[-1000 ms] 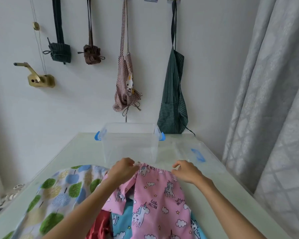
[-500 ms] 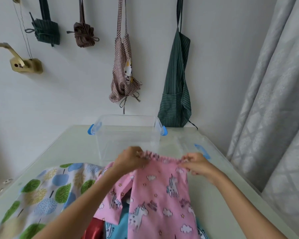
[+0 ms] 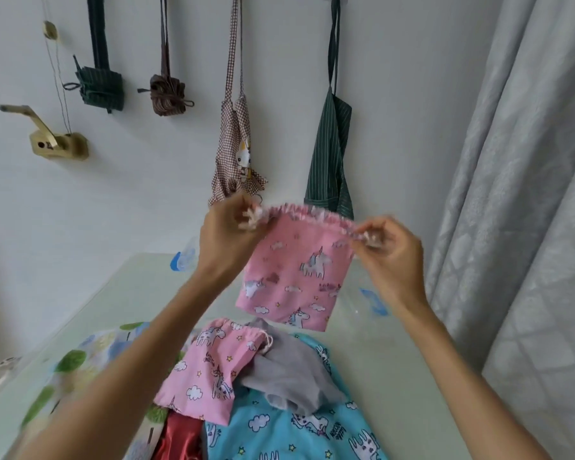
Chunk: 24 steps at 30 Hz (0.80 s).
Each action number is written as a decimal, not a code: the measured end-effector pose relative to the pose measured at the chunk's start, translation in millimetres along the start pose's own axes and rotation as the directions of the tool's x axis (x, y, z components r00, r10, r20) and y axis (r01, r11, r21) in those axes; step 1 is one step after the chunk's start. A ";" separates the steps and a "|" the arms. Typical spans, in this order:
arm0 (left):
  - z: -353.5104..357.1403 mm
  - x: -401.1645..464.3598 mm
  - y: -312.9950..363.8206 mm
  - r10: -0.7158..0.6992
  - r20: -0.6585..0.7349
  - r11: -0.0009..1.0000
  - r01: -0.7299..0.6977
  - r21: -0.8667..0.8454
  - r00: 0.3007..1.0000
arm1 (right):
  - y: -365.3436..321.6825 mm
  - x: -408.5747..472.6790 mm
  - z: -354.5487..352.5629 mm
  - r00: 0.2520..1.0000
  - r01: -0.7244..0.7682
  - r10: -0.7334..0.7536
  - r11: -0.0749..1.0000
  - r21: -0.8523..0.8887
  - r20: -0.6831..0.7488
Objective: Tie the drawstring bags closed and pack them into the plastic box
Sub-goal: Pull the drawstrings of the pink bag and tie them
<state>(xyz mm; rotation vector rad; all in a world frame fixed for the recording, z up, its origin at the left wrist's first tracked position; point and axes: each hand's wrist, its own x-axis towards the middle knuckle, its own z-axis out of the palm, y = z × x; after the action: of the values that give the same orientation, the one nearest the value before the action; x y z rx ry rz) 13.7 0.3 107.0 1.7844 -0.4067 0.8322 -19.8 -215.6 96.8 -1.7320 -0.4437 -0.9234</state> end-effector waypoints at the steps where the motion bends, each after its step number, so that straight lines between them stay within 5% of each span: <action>1: 0.2 -16.6 -13.9 -0.031 0.036 0.998 0.029 0.051 0.999 | 12.2 -16.4 1.8 0.998 -0.043 0.043 0.999 -0.008 0.036; 6: -5.8 -110.4 -88.1 -0.308 0.187 0.941 0.269 0.205 0.933 | 73.6 -108.3 14.9 0.920 -0.356 0.355 0.934 -0.025 0.168; 13: -5.7 -155.5 -106.3 -0.285 0.327 0.948 0.315 -0.042 0.901 | 96.2 -146.5 17.4 0.832 -0.511 0.470 0.856 0.077 0.295; 20: -18.8 -167.5 -121.3 -0.189 0.145 0.954 0.147 0.260 0.971 | 98.0 -153.3 5.7 0.878 -0.445 0.430 0.895 0.032 0.209; 24: -21.4 -173.7 -111.9 -0.193 0.243 0.962 0.134 0.240 0.951 | 92.9 -158.4 2.2 0.896 -0.419 0.408 0.908 0.029 0.177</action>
<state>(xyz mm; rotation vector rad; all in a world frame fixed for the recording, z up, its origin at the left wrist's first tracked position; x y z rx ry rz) -44.2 40.5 -88.5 2.1164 -0.3412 0.5373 -55.1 -224.1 -83.3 -1.7577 -0.1948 -0.4537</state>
